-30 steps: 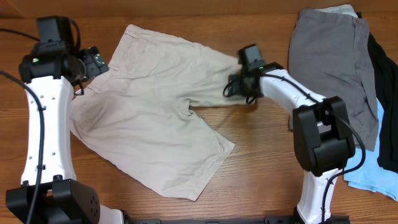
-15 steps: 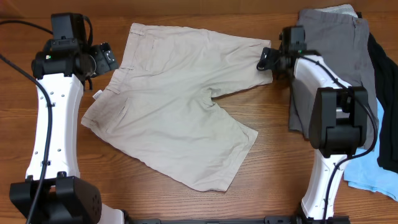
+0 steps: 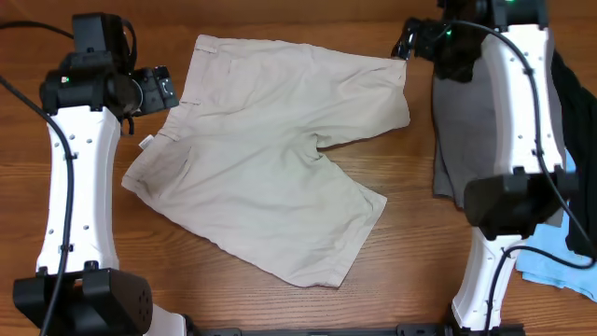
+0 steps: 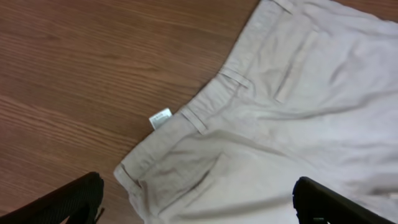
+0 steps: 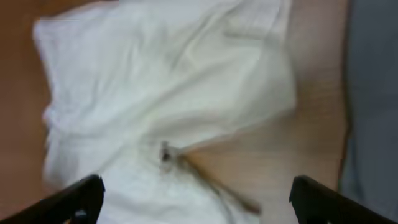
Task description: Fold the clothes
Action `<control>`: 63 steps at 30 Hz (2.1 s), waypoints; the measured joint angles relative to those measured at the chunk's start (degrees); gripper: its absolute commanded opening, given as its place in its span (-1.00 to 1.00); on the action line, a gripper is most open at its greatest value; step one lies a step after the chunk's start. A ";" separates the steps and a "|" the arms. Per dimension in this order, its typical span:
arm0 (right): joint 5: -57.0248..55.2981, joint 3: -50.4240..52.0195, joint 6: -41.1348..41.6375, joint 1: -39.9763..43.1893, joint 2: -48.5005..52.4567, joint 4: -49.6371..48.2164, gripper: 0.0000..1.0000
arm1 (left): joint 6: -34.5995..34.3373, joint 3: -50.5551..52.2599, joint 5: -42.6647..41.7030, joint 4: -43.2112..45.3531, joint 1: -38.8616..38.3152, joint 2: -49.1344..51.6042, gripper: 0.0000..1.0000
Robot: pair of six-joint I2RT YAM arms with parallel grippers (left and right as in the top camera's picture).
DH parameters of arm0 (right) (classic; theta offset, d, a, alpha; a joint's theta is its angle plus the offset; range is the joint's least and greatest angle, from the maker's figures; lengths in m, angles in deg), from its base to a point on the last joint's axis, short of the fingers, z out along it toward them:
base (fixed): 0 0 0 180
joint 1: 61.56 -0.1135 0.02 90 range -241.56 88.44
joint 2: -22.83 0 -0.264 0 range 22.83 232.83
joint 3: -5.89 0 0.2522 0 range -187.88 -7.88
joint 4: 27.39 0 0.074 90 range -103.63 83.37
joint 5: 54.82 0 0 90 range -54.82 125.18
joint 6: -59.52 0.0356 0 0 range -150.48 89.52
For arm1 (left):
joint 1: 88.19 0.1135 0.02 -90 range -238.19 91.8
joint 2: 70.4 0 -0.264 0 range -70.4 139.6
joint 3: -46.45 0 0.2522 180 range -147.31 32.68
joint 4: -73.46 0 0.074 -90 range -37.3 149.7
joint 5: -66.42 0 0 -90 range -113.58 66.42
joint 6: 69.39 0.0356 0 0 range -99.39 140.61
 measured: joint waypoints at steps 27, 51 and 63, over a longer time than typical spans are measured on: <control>-18.58 48.19 34.36 -46.71 -23.17 -8.72 0.92 | -13.81 9.22 3.82 -16.11 0.72 -7.74 0.91; -11.17 78.77 30.73 -54.07 -23.15 -29.27 0.74 | -1.49 35.67 4.92 19.10 1.20 -4.22 0.95; -10.45 82.40 17.51 -54.12 -23.15 -31.85 0.47 | -11.82 36.74 8.66 18.88 4.81 0.17 0.65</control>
